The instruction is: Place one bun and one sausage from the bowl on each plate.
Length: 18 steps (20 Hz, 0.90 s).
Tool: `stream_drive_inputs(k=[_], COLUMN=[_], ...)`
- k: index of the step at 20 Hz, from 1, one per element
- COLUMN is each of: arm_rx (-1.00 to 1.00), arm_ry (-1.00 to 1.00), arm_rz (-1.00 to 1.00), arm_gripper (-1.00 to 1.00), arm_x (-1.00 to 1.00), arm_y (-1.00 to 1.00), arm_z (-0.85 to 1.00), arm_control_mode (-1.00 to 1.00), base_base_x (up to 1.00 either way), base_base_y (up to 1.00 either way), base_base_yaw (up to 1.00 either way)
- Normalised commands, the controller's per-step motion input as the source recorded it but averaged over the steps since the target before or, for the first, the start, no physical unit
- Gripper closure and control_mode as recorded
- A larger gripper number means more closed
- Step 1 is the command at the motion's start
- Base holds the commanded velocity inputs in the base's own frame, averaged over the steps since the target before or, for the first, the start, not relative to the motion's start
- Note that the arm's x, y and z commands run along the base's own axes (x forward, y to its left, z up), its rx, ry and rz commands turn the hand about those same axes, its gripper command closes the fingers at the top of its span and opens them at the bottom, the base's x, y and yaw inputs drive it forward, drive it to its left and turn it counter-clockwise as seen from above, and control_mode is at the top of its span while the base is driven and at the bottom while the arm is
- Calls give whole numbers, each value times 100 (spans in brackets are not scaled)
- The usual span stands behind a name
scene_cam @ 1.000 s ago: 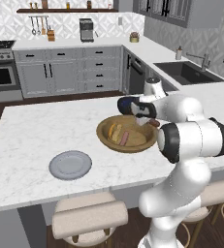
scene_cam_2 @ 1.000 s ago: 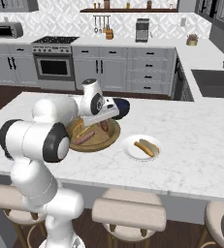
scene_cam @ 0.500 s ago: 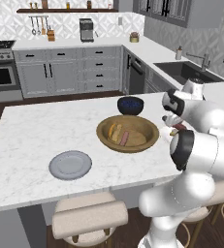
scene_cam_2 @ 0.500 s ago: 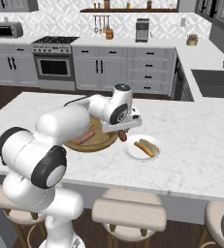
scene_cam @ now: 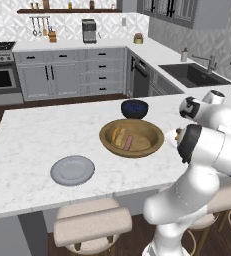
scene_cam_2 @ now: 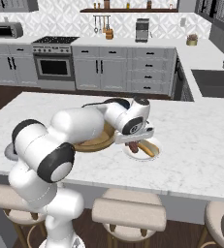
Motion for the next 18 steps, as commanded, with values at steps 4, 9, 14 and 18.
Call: stream_drive_inputs(k=[4,9,14,18], arm_rx=[0,0,0,0], arm_ry=[0,0,0,0], arm_rz=[18,17,4,1], arm_gripper=[100,100,100,100], arm_x=[0,-3,28,33], arm_y=[1,8,0,-3], arm_z=[-29,-33,-28,-28], arm_control_mode=[-100,-100,-100,-100], base_base_x=[0,0,0,0], base_base_y=[0,0,0,0], base_base_yaw=[0,0,0,0])
